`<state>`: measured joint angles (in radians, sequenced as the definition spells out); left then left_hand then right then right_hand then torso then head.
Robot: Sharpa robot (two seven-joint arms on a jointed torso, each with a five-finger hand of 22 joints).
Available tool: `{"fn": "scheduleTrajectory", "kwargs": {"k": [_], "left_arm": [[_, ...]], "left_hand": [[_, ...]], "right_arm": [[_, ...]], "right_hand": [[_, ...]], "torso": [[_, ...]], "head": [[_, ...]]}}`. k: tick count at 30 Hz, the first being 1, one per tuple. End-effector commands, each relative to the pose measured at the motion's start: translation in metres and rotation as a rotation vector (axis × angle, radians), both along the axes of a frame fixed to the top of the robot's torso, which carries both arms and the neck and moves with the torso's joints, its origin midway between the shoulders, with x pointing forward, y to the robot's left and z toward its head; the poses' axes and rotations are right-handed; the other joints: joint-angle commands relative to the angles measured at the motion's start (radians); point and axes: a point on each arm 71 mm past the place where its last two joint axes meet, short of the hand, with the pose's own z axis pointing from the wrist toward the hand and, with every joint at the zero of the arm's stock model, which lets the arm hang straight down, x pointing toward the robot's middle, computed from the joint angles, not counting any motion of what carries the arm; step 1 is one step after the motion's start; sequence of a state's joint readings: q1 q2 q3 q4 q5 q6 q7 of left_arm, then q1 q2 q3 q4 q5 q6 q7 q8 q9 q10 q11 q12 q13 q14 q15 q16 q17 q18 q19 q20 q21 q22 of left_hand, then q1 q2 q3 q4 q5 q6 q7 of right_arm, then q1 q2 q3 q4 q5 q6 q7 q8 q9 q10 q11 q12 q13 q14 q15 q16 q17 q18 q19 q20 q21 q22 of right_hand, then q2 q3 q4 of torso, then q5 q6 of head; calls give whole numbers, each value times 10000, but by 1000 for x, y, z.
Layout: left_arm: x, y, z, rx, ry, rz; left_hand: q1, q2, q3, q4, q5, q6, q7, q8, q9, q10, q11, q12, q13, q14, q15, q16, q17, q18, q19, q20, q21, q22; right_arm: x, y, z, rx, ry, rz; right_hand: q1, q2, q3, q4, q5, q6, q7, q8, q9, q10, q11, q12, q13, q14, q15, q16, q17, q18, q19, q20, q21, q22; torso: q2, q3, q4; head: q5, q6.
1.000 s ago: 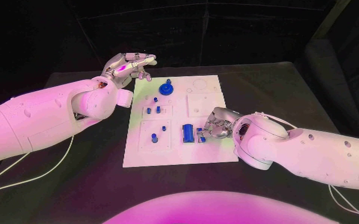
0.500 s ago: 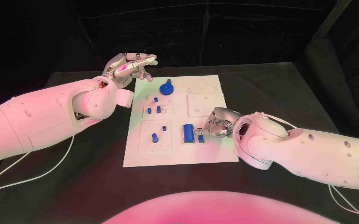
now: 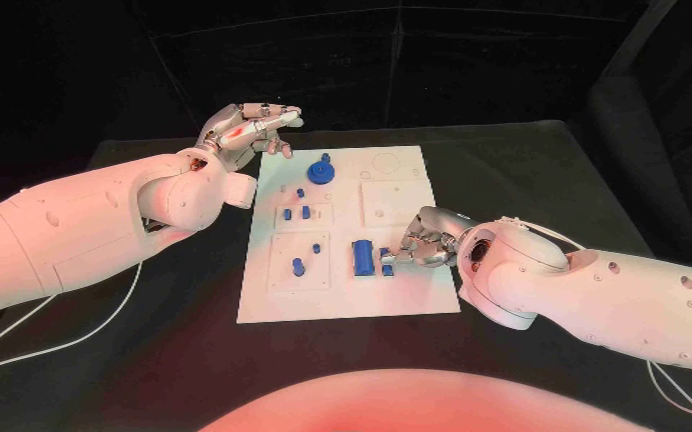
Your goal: Assemble the parts on the task board
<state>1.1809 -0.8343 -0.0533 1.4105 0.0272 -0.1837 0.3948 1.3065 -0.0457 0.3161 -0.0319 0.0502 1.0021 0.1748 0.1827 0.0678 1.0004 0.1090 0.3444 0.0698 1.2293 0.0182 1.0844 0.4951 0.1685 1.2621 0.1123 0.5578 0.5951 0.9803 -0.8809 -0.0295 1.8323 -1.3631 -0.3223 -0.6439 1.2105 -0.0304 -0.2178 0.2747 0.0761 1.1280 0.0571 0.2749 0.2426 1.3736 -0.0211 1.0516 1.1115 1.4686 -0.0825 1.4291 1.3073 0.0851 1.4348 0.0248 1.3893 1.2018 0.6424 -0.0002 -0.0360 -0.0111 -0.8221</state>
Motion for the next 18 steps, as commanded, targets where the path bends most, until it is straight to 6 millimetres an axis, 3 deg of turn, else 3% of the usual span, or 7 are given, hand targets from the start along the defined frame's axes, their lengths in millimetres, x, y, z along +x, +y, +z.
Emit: {"fn": "scheduleTrajectory", "kwargs": {"k": [1, 5, 13, 18], "left_arm": [[0, -1, 1, -73, -30, -114], [0, -1, 1, -72, -26, -117], [0, -2, 1, -75, -14, -137], [0, -2, 1, -74, -12, -138]], "left_hand": [[-20, 13, -47, 16, 20, -64, -5, 25, -12, -84, -15, 57, -15, -76, 15, -41, -8, 128, -2, 35, -55, -11], [-19, 12, -51, 14, 19, -81, 2, 20, -14, -100, -10, 58, -16, -83, 20, -42, -18, 127, -4, 38, -60, -15], [-20, 9, -58, 13, 20, -103, 14, 13, -16, -118, -2, 59, -17, -89, 25, -42, -25, 126, -5, 42, -65, -19], [-20, 7, -62, 12, 20, -116, 21, 9, -17, -130, 4, 59, -17, -91, 29, -40, -25, 125, -5, 44, -69, -22]], "right_arm": [[-4, 3, 1, 74, 130, 757], [-5, 1, 1, 44, 253, 920], [-3, 0, -2, -82, 350, 826], [-1, -1, -4, -232, 463, 797]], "right_hand": [[185, -38, -16, -71, 43, -89, 19, -71, 27, -49, 47, -44, -14, 616, -2, -61, 528, -117, -59, 21, -67, -12], [414, -45, -8, -156, 71, -98, 26, -73, 60, -62, 53, -40, -7, 617, 6, -61, 533, -118, -60, 29, -68, -5], [510, 30, 10, -184, 141, -86, 26, -66, 83, -59, 53, -27, 4, 618, 6, -62, 534, -119, -58, 32, -67, 2], [575, 85, 11, -208, 252, -74, 23, -57, 104, -62, 50, -30, 2, 620, 5, -59, 539, -119, -56, 33, -65, 8]], "torso": [[-6, -3, -11], [-6, 4, -22], [1, -5, 32], [9, -3, 3]], "head": [[1, -15], [-18, 7], [-60, 17], [-31, 3]]}}
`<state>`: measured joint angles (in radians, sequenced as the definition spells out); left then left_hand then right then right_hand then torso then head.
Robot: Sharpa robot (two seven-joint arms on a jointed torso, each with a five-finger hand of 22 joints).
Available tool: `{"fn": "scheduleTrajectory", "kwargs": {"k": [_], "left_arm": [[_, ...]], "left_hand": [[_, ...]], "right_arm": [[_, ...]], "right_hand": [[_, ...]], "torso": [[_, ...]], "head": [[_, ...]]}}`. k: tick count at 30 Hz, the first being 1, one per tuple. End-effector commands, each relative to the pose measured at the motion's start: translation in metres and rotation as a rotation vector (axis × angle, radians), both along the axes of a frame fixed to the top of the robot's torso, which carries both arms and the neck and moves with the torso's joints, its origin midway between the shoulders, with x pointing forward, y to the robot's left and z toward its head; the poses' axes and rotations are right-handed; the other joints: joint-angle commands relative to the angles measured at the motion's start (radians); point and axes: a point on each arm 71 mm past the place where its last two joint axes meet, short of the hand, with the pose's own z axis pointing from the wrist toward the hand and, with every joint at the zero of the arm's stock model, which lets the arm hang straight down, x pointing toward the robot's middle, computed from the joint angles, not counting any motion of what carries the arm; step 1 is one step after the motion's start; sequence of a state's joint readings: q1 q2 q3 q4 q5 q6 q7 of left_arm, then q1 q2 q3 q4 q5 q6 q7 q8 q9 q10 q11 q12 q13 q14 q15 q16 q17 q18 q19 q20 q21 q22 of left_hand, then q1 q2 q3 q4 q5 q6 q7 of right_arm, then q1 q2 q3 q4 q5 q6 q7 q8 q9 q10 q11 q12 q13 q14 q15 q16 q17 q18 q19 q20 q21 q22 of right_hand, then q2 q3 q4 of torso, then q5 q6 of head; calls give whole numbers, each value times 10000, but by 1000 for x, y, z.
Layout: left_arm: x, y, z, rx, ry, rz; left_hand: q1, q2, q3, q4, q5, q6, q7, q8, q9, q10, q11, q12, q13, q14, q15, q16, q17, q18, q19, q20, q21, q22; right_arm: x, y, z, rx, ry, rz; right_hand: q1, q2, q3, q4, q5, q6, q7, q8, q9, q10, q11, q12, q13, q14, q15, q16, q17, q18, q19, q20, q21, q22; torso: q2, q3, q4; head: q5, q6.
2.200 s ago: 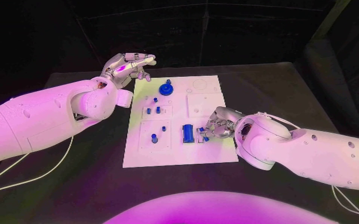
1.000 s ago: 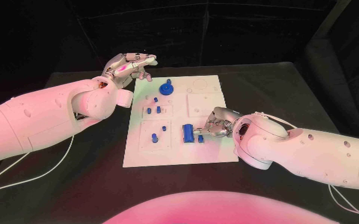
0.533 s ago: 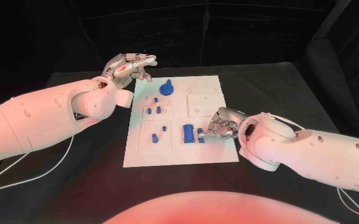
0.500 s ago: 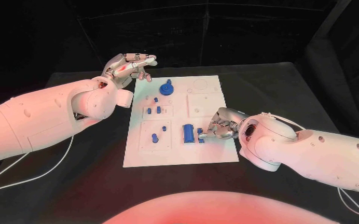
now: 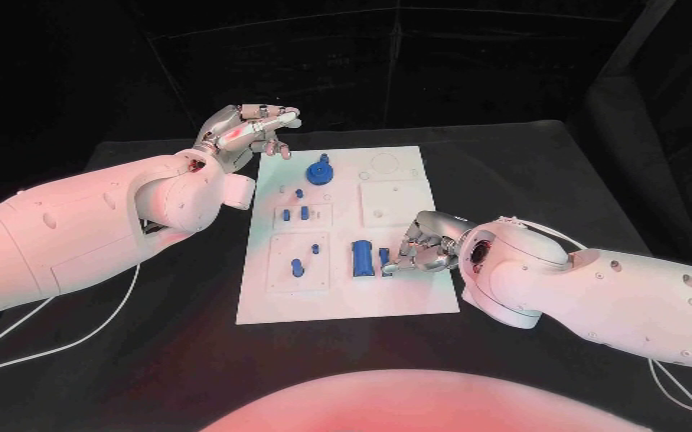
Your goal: Assemble the parts on the task board
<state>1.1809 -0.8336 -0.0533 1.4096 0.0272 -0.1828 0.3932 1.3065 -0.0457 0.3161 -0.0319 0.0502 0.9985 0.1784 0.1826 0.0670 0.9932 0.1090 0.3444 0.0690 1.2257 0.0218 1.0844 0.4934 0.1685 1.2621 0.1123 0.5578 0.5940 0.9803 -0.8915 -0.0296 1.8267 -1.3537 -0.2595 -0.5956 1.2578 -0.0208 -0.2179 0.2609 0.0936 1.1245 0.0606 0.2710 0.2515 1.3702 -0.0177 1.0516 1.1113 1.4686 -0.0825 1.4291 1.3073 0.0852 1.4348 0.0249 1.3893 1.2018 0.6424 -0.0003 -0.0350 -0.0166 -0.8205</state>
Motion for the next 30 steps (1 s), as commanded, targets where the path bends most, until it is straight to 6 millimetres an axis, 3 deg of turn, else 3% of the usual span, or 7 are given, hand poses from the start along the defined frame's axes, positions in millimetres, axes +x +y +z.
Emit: {"fn": "scheduleTrajectory", "kwargs": {"k": [1, 14, 20, 24, 27, 30], "left_arm": [[0, -2, 1, -77, -26, -130], [0, -2, 1, -72, -22, -122], [0, -1, 1, -63, -21, -105], [1, -2, 1, -66, -20, -114], [1, -3, 1, -72, -19, -132], [2, -4, 0, -76, -37, -131]], "left_hand": [[-20, 7, -63, 12, 20, -79, -15, 10, -9, -57, 4, 59, -10, -56, -6, -40, -9, 125, -5, 44, -69, -11], [-20, 5, -66, 11, 20, -87, -11, 8, -9, -64, 7, 60, -10, -57, -4, -38, -9, 125, -6, 46, -71, -13], [-19, 5, -69, 10, 20, -96, -5, 7, -9, -73, 12, 62, -10, -62, -1, -40, -18, 124, -6, 48, -74, -15], [-19, 5, -69, 10, 20, -96, -5, 7, -9, -73, 12, 62, -10, -62, -1, -40, -18, 124, -6, 48, -74, -15], [-25, 5, -74, 13, 19, -104, 2, 6, -9, -81, 17, 65, -9, -67, 3, -42, -28, 124, -6, 50, -77, -17], [-25, 5, -74, 13, 19, -104, 2, 6, -9, -81, 17, 65, -9, -67, 3, -42, -28, 124, -6, 50, -77, -17]], "right_arm": [[0, 1, -2, -152, 212, 197], [5, 3, -2, -131, -80, -90], [2, 6, 4, 542, -405, 97], [-1, 4, 8, 1455, -415, 461], [-1, 0, 10, 2510, -324, 639], [5, -7, 13, 4066, -3, 523]], "right_hand": [[130, -1, 10, -87, 104, -37, -12, -15, 21, -27, 14, -29, 6, 620, 4, -59, 540, -120, -57, 32, -66, 6], [309, 162, -8, -195, 373, 8, -24, 18, 85, -16, 4, -3, 29, 624, -3, -57, 548, -124, -43, 28, -53, 37], [93, -140, -312, -95, 729, -54, -14, -6, 126, -56, 12, -75, -28, 614, 0, -94, 505, -113, -70, 26, -91, -19], [41, -401, -357, 47, 758, -601, 151, -291, 46, -277, 141, -418, -309, 560, 88, -263, 292, -81, -175, 72, -217, -216], [135, -455, -272, 126, 684, -917, 275, -421, 25, -698, 254, -1114, -905, 431, 187, -657, -192, 38, -472, 158, -600, -850], [475, -304, -131, 29, 780, -1156, 377, -478, 41, -1582, 356, -2622, -2197, 98, 277, -1639, -1312, 335, -1197, 253, -1624, -2458]], "torso": [[10, 0, -9], [6, 5, 8], [-25, 9, -47], [-42, 1, -24], [-63, 13, -23], [-133, -3, -18]], "head": [[27, -18], [39, -50], [60, -28], [19, 31], [-10, 111], [-55, 184]]}}
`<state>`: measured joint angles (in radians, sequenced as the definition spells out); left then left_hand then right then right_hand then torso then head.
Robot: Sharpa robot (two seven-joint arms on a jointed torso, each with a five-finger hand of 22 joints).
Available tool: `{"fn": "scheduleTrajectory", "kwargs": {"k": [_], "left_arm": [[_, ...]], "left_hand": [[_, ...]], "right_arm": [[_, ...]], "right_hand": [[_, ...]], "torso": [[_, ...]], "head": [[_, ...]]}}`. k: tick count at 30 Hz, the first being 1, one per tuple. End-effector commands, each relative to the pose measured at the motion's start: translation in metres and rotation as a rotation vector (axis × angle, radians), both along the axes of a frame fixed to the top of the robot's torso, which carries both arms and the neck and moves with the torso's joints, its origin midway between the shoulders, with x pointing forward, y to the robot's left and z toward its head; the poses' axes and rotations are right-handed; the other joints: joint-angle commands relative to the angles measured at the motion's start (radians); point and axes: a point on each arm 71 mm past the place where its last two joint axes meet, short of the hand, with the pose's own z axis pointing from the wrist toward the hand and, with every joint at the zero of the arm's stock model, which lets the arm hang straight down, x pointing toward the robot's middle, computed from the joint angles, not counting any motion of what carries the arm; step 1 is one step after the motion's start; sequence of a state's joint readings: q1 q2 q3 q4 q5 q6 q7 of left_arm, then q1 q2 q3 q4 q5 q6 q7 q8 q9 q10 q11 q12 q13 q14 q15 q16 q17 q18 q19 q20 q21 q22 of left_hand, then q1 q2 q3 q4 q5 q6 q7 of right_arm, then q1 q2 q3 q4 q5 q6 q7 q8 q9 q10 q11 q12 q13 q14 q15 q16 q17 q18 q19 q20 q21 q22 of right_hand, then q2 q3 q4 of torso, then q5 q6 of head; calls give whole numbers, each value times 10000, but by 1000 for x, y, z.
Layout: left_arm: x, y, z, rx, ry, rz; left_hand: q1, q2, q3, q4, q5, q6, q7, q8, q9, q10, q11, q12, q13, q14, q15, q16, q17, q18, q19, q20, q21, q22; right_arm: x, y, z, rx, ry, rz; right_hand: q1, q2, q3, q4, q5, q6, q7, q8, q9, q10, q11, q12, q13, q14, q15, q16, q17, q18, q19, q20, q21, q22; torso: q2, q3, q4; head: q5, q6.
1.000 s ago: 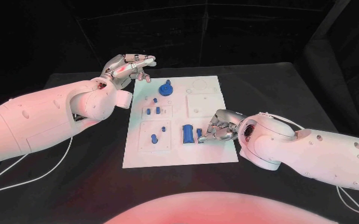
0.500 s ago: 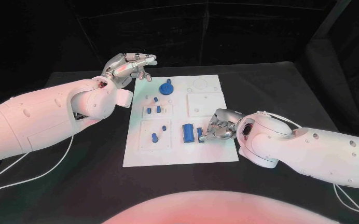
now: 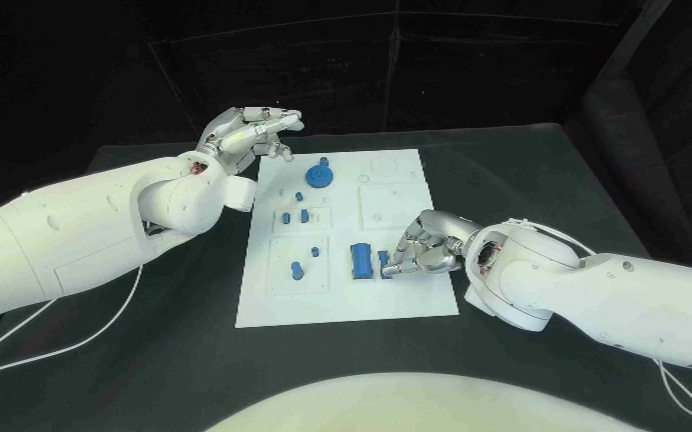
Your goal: Assemble the parts on the task board
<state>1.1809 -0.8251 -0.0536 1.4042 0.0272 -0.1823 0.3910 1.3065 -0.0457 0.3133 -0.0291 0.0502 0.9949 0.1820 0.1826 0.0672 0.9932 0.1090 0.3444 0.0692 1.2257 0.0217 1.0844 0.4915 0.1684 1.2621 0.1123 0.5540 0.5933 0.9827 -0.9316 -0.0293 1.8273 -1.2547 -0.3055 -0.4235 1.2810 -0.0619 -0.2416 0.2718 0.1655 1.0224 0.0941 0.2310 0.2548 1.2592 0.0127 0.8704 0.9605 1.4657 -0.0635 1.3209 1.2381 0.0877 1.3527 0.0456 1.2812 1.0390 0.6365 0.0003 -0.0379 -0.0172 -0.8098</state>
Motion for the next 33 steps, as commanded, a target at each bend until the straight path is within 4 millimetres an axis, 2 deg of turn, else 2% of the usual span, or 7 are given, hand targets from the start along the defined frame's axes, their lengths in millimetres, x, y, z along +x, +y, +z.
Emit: {"fn": "scheduleTrajectory", "kwargs": {"k": [1, 4, 9, 14, 22, 28, 33], "left_arm": [[1, -1, 1, -75, -69, -85], [3, -1, 0, -59, -122, -7], [9, 3, -3, -18, -180, 249], [15, 10, -12, -107, -127, 719], [24, 10, -31, -87, -181, 1359], [30, 9, -40, -55, -199, 1811], [33, 10, -44, -2, -252, 2080]], "left_hand": [[-34, 5, -53, -10, 19, -71, -32, 7, -10, -86, 20, 68, -10, -81, 7, -58, -45, 124, -8, 53, -43, -13], [-52, 6, -68, 2, 18, -73, -35, 13, -6, -91, 22, 78, -8, -128, 13, -108, -153, 122, -15, 58, -53, -19], [-178, -27, -330, 95, 11, -19, -54, 139, 19, -102, 47, 219, 4, -1104, 86, -1159, -834, 110, -804, 174, -723, -394], [-150, 35, -552, 191, 34, -51, 17, 115, -7, -16, 183, -55, -60, -2316, 488, -4053, -2138, 81, -2377, 510, -2279, -1397], [-82, 58, -828, 262, 37, -377, 117, -352, -31, -287, 591, -1063, -83, -3723, 1339, -7134, -3460, -173, -5216, 1328, -4456, -2801], [-47, 123, -1113, 277, 11, -552, -134, -738, -25, -557, 906, -1768, -73, -3821, 1573, -8186, -3897, 64, -5999, 1760, -4891, -3306], [26, 180, -1268, 239, 10, -523, -129, -916, -21, -490, 914, -2053, -67, -3692, 1571, -8630, -4053, 99, -6130, 1784, -4874, -3503]], "right_arm": [[8, 0, 10, 3181, 401, 182], [21, -8, 14, 4831, 1104, -129], [51, -24, 20, 6920, 1398, -878], [92, -38, 16, 8600, 1011, -2056], [133, -51, 4, 9398, 212, -3118], [143, -48, 1, 9563, -26, -3203], [149, -43, -1, 9607, -203, -3191]], "right_hand": [[475, 198, 168, -207, 151, -223, 89, -98, 13, -854, 92, -1391, -1169, -112, 123, -1224, -1340, 469, -796, 80, -1164, -1739], [1360, 529, 362, -699, 295, -545, 282, -196, 11, -1866, 369, -2660, -2125, -1622, 315, -5192, -5164, 925, -2437, 269, -3896, -5058], [2012, 913, 314, -1147, -13, -739, 736, -427, -157, -2515, 811, -5047, -4467, -2353, 838, -8145, -6803, 949, -2822, 752, -6306, -6633], [2296, 1142, 363, -1645, -243, -809, 819, -980, -549, -2541, 1154, -6265, -6255, -3895, 1487, -10642, -8493, 884, -3843, 1366, -8599, -8048], [1743, 1390, 430, -2540, -246, -610, 931, -1669, -1312, -2190, 1421, -7388, -8378, -4119, 1913, -12426, -10623, 950, -3933, 1906, -10565, -9323], [1411, 1505, 504, -2894, -260, -608, 946, -1682, -1599, -2030, 1458, -7712, -8879, -3984, 1971, -12593, -11210, 967, -3845, 1997, -11139, -9684], [1330, 1556, 550, -3019, -243, -608, 973, -1684, -1692, -2002, 1467, -7818, -8965, -3919, 1968, -12586, -11375, 971, -3754, 1998, -11269, -9728]], "torso": [[-106, -20, 18], [-202, -49, 32], [-456, -129, -4], [-777, -202, -151], [-1067, -173, -191], [-1127, -167, -130], [-1049, -88, -96]], "head": [[-71, 115], [-107, 250], [-150, 458], [-44, 820], [64, 1307], [129, 1490], [177, 1592]]}}
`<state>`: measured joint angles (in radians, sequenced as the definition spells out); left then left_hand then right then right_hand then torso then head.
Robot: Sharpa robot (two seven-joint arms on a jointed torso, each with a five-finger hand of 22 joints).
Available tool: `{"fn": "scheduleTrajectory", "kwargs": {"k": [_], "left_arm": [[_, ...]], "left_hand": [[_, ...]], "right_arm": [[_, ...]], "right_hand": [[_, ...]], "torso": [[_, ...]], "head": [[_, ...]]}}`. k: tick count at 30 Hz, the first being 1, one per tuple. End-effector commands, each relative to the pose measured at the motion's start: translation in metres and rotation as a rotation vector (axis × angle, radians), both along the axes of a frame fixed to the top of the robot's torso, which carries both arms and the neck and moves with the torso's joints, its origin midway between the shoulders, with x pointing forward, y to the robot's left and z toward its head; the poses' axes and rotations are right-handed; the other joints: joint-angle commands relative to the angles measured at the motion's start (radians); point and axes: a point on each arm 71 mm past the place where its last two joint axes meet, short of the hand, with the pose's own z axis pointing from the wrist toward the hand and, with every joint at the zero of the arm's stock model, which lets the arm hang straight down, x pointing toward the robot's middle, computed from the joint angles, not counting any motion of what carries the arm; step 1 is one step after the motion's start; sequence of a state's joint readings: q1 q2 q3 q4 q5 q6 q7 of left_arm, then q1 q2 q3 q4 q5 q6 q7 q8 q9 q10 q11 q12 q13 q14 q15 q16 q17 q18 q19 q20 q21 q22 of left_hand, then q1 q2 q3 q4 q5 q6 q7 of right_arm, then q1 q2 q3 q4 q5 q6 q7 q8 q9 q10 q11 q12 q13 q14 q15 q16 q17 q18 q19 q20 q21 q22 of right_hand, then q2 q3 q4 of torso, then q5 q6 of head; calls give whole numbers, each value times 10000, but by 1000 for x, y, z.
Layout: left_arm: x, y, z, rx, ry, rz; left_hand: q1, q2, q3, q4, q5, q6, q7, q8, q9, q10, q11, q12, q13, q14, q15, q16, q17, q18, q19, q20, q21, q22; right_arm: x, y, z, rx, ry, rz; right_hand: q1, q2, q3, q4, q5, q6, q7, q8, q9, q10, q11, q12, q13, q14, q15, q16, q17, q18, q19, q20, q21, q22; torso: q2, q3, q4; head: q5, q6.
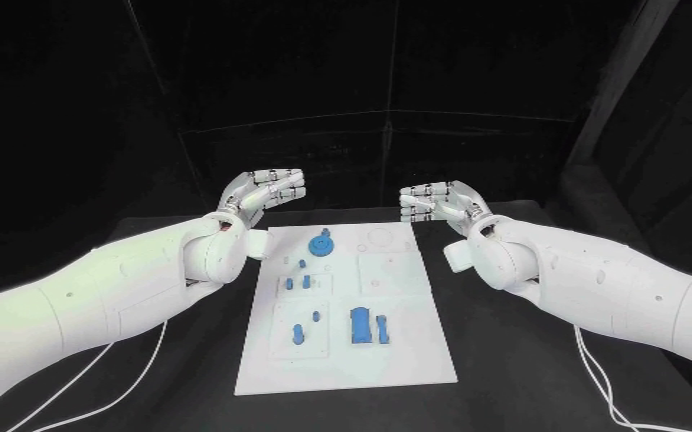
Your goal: Assemble the parts on the task board
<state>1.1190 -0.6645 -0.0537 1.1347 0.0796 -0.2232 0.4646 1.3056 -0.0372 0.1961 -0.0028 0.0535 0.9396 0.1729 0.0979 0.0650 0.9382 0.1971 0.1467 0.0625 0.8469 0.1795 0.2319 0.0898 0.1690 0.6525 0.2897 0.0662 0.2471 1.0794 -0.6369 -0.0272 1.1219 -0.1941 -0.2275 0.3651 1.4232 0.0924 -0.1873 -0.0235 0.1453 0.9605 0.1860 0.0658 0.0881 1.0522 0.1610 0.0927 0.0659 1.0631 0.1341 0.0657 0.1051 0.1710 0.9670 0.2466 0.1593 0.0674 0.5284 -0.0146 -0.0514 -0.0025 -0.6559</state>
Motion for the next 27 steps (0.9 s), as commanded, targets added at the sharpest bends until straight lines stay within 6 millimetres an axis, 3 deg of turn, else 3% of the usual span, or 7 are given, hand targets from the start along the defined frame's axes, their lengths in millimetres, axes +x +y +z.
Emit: {"fn": "scheduleTrajectory", "kwargs": {"k": [1, 2, 3, 14, 16, 18, 27], "left_arm": [[2, 4, 0, -78, -335, 482], [2, 4, -1, -70, -327, 508], [1, 2, -2, 10, -26, 147], [-17, -13, 1, 380, -96, 613], [-24, -18, 3, 507, -132, 776], [-32, -23, 5, 655, -184, 966], [-65, -41, 18, 1193, -444, 1690]], "left_hand": [[52, 114, -136, -33, -22, 47, -35, -114, 2, 89, 36, -148, 0, 152, -5, -211, -70, 95, 5, 11, 22, -69], [59, 125, -157, -37, -23, 57, -33, -136, 2, 105, 37, -182, 1, 186, -5, -260, -84, 96, 45, 10, 34, -77], [-3877, 372, -658, 28, -535, -2819, -519, -979, -650, -2789, -566, -548, -625, -2443, -535, -849, -898, -507, -1958, -869, -662, -790], [-7049, 372, -1127, 28, -535, -5077, -948, -979, -650, -5046, -1051, -1467, -625, -4506, -973, -1379, -898, -771, -3517, -1566, -662, -1375], [-7507, 372, -1191, 28, -535, -5407, -1009, -979, -650, -5378, -1120, -1467, -625, -4810, -1036, -1446, -898, -773, -3743, -1669, -662, -1456], [-7932, 372, -1240, 28, -535, -5713, -1729, -979, -650, -5686, -1187, -1467, -625, -5093, -1795, -1514, -898, -878, -3959, -1761, -662, -1536], [-9539, 372, -1961, 28, -535, -6868, -1729, -979, -650, -6841, -1971, -1467, -625, -6147, -1795, -2319, -898, -1690, -4765, -2118, -662, -2471]], "right_arm": [[4, 2, 3, 537, -398, 9], [5, 3, 3, 502, -439, 14], [2, 2, 0, 100, -75, -30], [-13, 10, 9, 439, -373, -864], [-20, 13, 13, 536, -454, -1153], [-27, 15, 17, 635, -535, -1490], [-58, 24, 34, 854, -714, -2736]], "right_hand": [[-100, 42, 36, -118, -36, 18, 59, -30, -55, 84, -22, -74, -29, 182, -28, -23, -89, 142, 169, -30, -73, -13], [-131, 85, 75, -196, -28, 36, 60, -26, -101, 113, -33, -124, -34, 328, -68, -21, -158, 140, 310, -69, -94, -12], [-4317, -924, 608, 235, -436, -2881, -558, -658, -881, -3129, -511, -927, -659, -3031, -433, -657, -1051, -513, -2749, -772, -515, -674], [-7703, -924, 1020, 235, -1453, -5134, -970, -658, -881, -5594, -882, -927, -659, -5529, -1341, -657, -1051, -786, -5020, -1362, -1593, -674], [-8193, -924, 1087, 235, -1453, -5473, -1037, -658, -881, -5967, -1610, -927, -659, -5912, -1341, -657, -1051, -791, -5369, -1444, -1593, -674], [-8651, -924, 1146, 235, -1453, -5787, -1100, -658, -881, -6310, -1610, -927, -659, -6270, -1341, -657, -1051, -858, -5696, -1520, -1593, -674], [-10408, -924, 1873, 235, -1453, -6990, -1860, -658, -881, -7640, -1610, -927, -659, -7643, -1341, -657, -1051, -1009, -6945, -2466, -1593, -674]], "torso": [[48, 80, 40], [59, 91, 43], [12, 28, 19], [152, 140, 492], [158, 146, 514], [158, 146, 514], [158, 146, 514]], "head": [[41, 68], [47, 72], [24, 44], [25, 536], [25, 559], [25, 559], [25, 559]]}}
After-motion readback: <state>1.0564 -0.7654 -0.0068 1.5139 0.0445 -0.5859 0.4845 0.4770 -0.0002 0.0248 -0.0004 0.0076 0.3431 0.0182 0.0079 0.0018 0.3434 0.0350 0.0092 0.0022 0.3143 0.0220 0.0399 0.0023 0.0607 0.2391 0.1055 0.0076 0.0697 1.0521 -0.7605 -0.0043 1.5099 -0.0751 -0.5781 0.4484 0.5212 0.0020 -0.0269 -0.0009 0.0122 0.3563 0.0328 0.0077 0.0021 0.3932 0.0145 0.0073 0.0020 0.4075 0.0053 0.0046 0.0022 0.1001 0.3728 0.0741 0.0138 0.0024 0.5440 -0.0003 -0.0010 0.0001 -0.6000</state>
